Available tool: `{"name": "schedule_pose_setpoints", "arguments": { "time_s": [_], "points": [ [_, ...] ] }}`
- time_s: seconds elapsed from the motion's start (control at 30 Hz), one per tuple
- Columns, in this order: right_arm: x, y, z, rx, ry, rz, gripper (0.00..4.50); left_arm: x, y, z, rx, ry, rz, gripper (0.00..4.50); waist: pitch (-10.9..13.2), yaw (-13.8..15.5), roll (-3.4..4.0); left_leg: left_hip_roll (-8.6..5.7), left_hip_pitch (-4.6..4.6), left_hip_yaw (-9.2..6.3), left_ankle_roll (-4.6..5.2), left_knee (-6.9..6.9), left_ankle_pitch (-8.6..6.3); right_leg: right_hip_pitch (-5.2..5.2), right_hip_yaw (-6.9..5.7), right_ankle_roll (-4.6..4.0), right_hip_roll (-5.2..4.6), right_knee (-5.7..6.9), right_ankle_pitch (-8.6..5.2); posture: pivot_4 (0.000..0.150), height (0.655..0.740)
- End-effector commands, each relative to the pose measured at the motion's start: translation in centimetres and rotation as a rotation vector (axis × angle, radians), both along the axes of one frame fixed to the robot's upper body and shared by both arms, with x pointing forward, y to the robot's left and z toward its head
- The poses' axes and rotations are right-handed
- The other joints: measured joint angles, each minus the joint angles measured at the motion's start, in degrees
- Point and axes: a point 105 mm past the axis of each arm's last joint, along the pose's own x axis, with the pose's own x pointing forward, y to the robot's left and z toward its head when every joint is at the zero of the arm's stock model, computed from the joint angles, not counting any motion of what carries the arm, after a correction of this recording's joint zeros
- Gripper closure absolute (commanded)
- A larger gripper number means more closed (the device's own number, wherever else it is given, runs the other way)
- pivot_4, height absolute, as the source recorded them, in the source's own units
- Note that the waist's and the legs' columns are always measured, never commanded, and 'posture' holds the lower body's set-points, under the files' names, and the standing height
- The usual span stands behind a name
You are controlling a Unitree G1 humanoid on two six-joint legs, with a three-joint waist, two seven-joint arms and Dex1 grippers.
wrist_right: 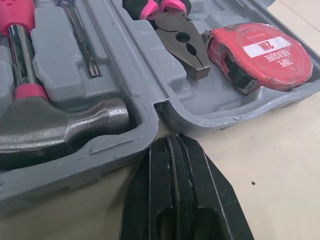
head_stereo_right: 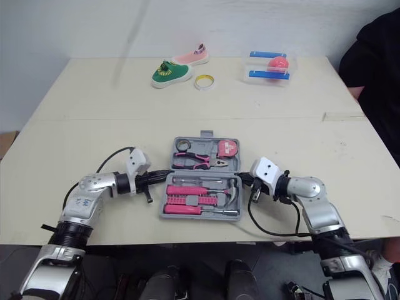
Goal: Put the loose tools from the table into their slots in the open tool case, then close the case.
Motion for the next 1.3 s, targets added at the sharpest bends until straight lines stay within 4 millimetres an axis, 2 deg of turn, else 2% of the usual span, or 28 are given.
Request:
{"name": "schedule_pose_setpoints", "arguments": {
  "time_s": [0.03, 0.2, 0.3, 0.5, 0.53, 0.57, 0.63, 0.73, 0.8, 0.83, 0.9, 0.93, 1.03, 1.13, 1.23, 1.3],
  "points": [
    [-1.1, 2.8, -0.1, 0.011, 0.004, 0.137, 4.44, -1.4, -0.7, -0.2, -0.017, 0.021, -0.049, 4.5, 0.0, -0.05, 0.0, 0.0, 0.0, 0.01, 0.01, 0.0, 0.0, 0.0, 0.01, 0.0, 0.0, -0.01, 0.0, 0.15, 0.74],
    [-1.9, 3.1, -0.2, 0.014, 0.036, 0.16, 4.44, -2.3, 0.3, -0.3, -0.005, 0.026, -0.012, 4.5, 0.0, -0.1, 0.0, 0.02, 0.02, 0.01, -0.02, -0.04, -0.02, 0.0, 0.06, -0.02, -0.01, -0.01, -0.01, 0.15, 0.74],
    [-1.9, 2.6, -0.3, 0.014, 0.048, 0.142, 4.44, -2.1, 1.0, -0.4, 0.009, 0.022, 0.038, 4.5, 0.0, 0.08, 0.0, 0.02, 0.03, 0.0, -0.02, -0.04, -0.03, 0.0, 0.08, -0.02, -0.02, -0.01, -0.01, 0.15, 0.74],
    [-0.6, -1.3, 0.1, -0.037, 0.033, 0.018, 4.44, -2.3, 4.4, -0.3, 0.02, 0.006, 0.146, 4.5, 0.0, 0.09, 0.0, 0.02, 0.04, -0.01, -0.04, -0.11, -0.04, -0.01, 0.14, -0.05, -0.03, -0.03, -0.03, 0.15, 0.74],
    [-0.6, -2.8, 0.2, -0.034, 0.094, -0.037, 4.16, -2.3, 5.9, -0.1, 0.023, -0.001, 0.205, 4.5, 0.0, 0.06, 0.01, 0.02, 0.05, 0.0, -0.04, -0.11, -0.04, -0.01, 0.14, -0.05, -0.03, -0.03, -0.03, 0.15, 0.74],
    [-0.5, -3.7, 1.2, -0.019, 0.048, -0.048, 3.82, -2.4, 7.3, 0.5, 0.008, -0.017, 0.248, 4.25, 0.01, 0.1, 0.01, 0.02, 0.04, 0.0, -0.04, -0.12, -0.04, -0.02, 0.15, -0.05, -0.04, -0.03, -0.03, 0.15, 0.74],
    [-0.7, -5.4, 2.2, -0.019, 0.028, -0.078, 3.12, -3.2, 8.7, 1.5, -0.018, -0.024, 0.265, 3.82, 0.01, 0.23, 0.01, 0.01, 0.03, -0.02, -0.03, -0.11, -0.04, -0.02, 0.21, -0.05, -0.07, -0.04, -0.03, 0.15, 0.74],
    [-1.3, -7.3, 3.3, 0.017, 0.054, -0.119, 1.68, -3.7, 9.7, 3.2, -0.033, -0.069, 0.296, 2.51, 0.02, 0.41, 0.02, -0.01, -0.01, -0.07, 0.01, -0.18, -0.09, -0.03, 0.28, -0.06, -0.12, -0.16, -0.03, 0.15, 0.74],
    [-1.7, -7.7, 4.1, 0.093, 0.117, -0.16, 0.7, -4.0, 9.5, 4.7, -0.065, -0.072, 0.298, 1.63, 0.03, 0.48, 0.0, -0.02, -0.03, -0.14, -0.08, -0.19, -0.15, 0.0, 0.31, -0.06, -0.16, -0.22, -0.03, 0.15, 0.74],
    [-1.7, -8.3, 4.4, 0.107, 0.149, -0.223, 0.09, -4.1, 9.2, 5.3, -0.021, -0.036, 0.314, 1.06, 0.04, 0.49, -0.01, -0.02, -0.05, -0.16, -0.25, -0.18, -0.26, 0.0, 0.32, -0.07, -0.17, -0.22, -0.03, 0.15, 0.74],
    [-1.7, -8.9, 4.8, 0.11, 0.18, -0.302, 0.0, -4.5, 9.0, 5.7, 0.044, 0.015, 0.344, 0.16, 0.07, 0.42, -0.05, 0.0, -0.1, -0.24, -0.25, -0.2, -0.26, -0.01, 0.32, -0.08, -0.2, -0.21, -0.02, 0.15, 0.74],
    [-1.8, -8.6, 5.3, 0.165, 0.225, -0.316, 0.0, -4.4, 8.0, 6.4, 0.02, 0.01, 0.328, 0.04, 0.07, 0.41, -0.02, -0.01, -0.1, -0.24, -0.26, -0.27, -0.25, -0.03, 0.34, -0.08, -0.2, -0.23, -0.02, 0.15, 0.74],
    [-2.1, -6.9, 6.4, 0.278, 0.355, -0.322, 0.0, -3.8, 5.6, 8.0, -0.058, 0.022, 0.31, 0.04, 0.08, 0.46, 0.06, -0.07, -0.06, -0.22, -0.28, -0.38, -0.22, -0.03, 0.36, -0.08, -0.22, -0.27, -0.02, 0.15, 0.74],
    [-1.8, -4.9, 7.5, 0.338, 0.477, -0.344, 0.0, -3.1, 4.4, 7.5, 0.008, 0.109, 0.324, 0.04, 0.1, 0.11, 0.02, -0.03, -0.05, -0.21, -0.14, -0.39, 0.0, -0.03, 0.35, -0.08, -0.1, -0.22, -0.02, 0.15, 0.74],
    [-1.6, -2.9, 7.4, 0.258, 0.628, -0.403, 0.0, -1.6, 3.3, 7.4, 0.036, 0.198, 0.368, 0.04, 0.12, 0.34, -0.02, -0.03, -0.06, -0.17, -0.15, -0.54, 0.17, -0.17, 0.34, -0.11, -0.04, -0.2, -0.03, 0.15, 0.74],
    [-1.2, -1.6, 7.6, 0.268, 0.718, -0.451, 0.0, -0.7, 2.7, 7.5, 0.031, 0.245, 0.405, 0.04, 0.12, 0.4, -0.03, -0.07, -0.3, -0.15, -0.15, -0.5, 0.27, -0.48, 0.36, -0.13, -0.07, -0.06, -0.03, 0.15, 0.74]
  ]
}}
